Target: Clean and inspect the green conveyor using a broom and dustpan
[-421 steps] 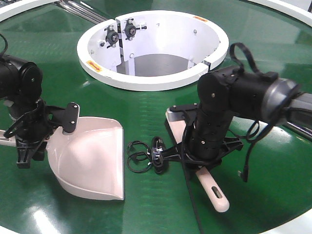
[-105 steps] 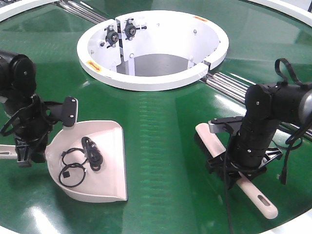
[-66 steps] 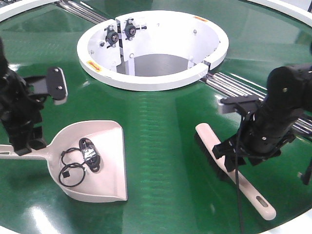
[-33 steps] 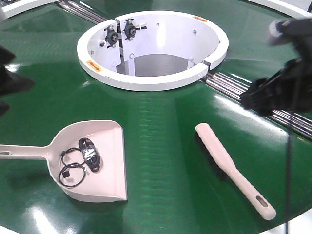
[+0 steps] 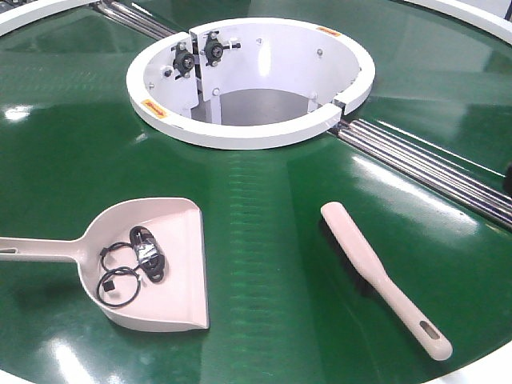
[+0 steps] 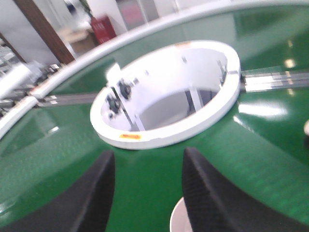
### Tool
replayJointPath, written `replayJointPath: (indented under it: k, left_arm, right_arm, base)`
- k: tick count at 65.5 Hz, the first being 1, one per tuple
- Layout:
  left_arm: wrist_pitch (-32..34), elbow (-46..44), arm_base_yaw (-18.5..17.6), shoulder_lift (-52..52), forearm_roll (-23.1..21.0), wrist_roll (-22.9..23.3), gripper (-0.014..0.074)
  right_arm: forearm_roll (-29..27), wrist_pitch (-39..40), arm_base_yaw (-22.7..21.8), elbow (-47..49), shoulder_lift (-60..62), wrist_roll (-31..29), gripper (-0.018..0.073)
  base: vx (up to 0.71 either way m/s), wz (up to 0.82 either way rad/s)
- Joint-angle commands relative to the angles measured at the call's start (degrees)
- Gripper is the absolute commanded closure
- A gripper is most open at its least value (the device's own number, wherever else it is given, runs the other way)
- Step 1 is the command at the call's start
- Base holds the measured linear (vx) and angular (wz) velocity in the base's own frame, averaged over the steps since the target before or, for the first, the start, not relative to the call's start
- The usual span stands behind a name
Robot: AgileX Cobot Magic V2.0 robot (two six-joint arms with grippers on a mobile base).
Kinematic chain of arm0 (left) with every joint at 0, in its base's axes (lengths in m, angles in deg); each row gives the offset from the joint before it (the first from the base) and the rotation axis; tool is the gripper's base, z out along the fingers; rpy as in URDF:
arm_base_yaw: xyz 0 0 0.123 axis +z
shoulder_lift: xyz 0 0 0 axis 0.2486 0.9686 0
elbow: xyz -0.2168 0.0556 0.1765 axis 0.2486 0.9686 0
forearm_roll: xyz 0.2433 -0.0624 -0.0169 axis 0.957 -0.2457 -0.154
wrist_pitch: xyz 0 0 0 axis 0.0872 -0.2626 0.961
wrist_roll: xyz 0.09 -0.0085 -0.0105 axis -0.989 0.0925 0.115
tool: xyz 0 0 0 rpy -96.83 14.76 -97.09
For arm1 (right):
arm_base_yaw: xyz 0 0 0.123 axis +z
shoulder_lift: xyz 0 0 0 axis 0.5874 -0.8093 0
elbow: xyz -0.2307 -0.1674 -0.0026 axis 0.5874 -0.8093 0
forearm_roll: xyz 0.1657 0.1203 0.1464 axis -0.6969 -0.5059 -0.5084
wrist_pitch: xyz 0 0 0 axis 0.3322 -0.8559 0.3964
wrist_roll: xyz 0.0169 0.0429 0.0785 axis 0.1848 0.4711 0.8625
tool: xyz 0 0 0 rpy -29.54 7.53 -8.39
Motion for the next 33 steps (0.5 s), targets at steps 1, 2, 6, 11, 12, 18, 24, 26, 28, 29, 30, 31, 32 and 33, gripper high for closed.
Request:
replayJointPath:
  k: [1,2,6,11,12,18,24,26,28,29,30,31,32,33]
  left_arm:
    - [11.8,7.7,-0.3,-7.1,-1.1,3.2,0.0297]
    - [12.6,9.0,-0.3,-8.1,-1.1,3.4,0.0297]
    - [16.1,15.0,-0.3,-12.5,-1.1,3.9,0.0297]
    - [18.8,21.3,-0.3,-16.5,-1.1,4.7,0.0297]
    - [19.2,22.8,-0.3,-17.0,-1.1,5.2,0.0297]
    - [23.7,29.4,-0.3,-19.2,-1.1,8.7,0.0297]
    - [29.3,34.6,-0.3,-20.6,-1.1,11.8,0.0297]
    - [30.3,35.8,-0.3,-21.0,-1.1,12.4,0.0297]
    - [31.2,37.1,-0.3,-21.4,-1.1,13.2,0.0297]
    - [31.7,37.5,-0.3,-21.5,-1.1,13.3,0.0297]
    - [31.7,38.1,-0.3,-21.6,-1.1,13.6,0.0297]
    - [32.1,38.3,-0.3,-21.7,-1.1,13.7,0.0297]
    - [32.2,38.5,-0.3,-21.7,-1.1,13.9,0.0297]
    - [32.1,38.6,-0.3,-21.7,-1.1,13.8,0.0297]
  right_arm:
    - [-0.2,8.7,-0.3,-3.9,4.9,-0.4,0.0064]
    - [-0.2,9.4,-0.3,-4.9,5.7,-0.3,0.0064]
    - [-0.2,12.7,-0.3,-9.7,9.6,0.0,0.0064]
    - [-0.2,15.8,-0.3,-15.8,14.3,0.4,0.0064]
    - [-0.2,16.3,-0.3,-16.6,15.1,0.4,0.0064]
    - [-0.2,21.6,-0.3,-22.5,20.3,0.4,0.0064]
    - [0.0,27.3,-0.3,-26.4,22.9,0.3,0.0064]
    - [0.0,29.2,-0.3,-27.5,23.2,0.3,0.0064]
    - [0.0,30.4,-0.3,-28.3,23.2,0.3,0.0064]
    - [0.0,30.7,-0.3,-28.8,23.2,0.3,0.0064]
    - [0.0,31.1,-0.3,-29.1,23.2,0.3,0.0064]
    - [0.0,31.1,-0.3,-29.5,23.1,0.3,0.0064]
    - [0.0,31.2,-0.3,-29.7,23.1,0.3,0.0064]
    - [0.0,31.2,-0.3,-30.2,23.0,0.3,0.0064]
  base:
    - [0.00,0.00]
    - [0.00,0.00]
    - [0.00,0.00]
    - [0.00,0.00]
    - [0.00,0.00]
    - [0.00,0.00]
    - [0.00,0.00]
    - [0.00,0.00]
    - [0.00,0.00]
    - [0.00,0.00]
    - [0.00,0.00]
    - [0.00,0.00]
    - [0.00,0.00]
    - [0.00,0.00]
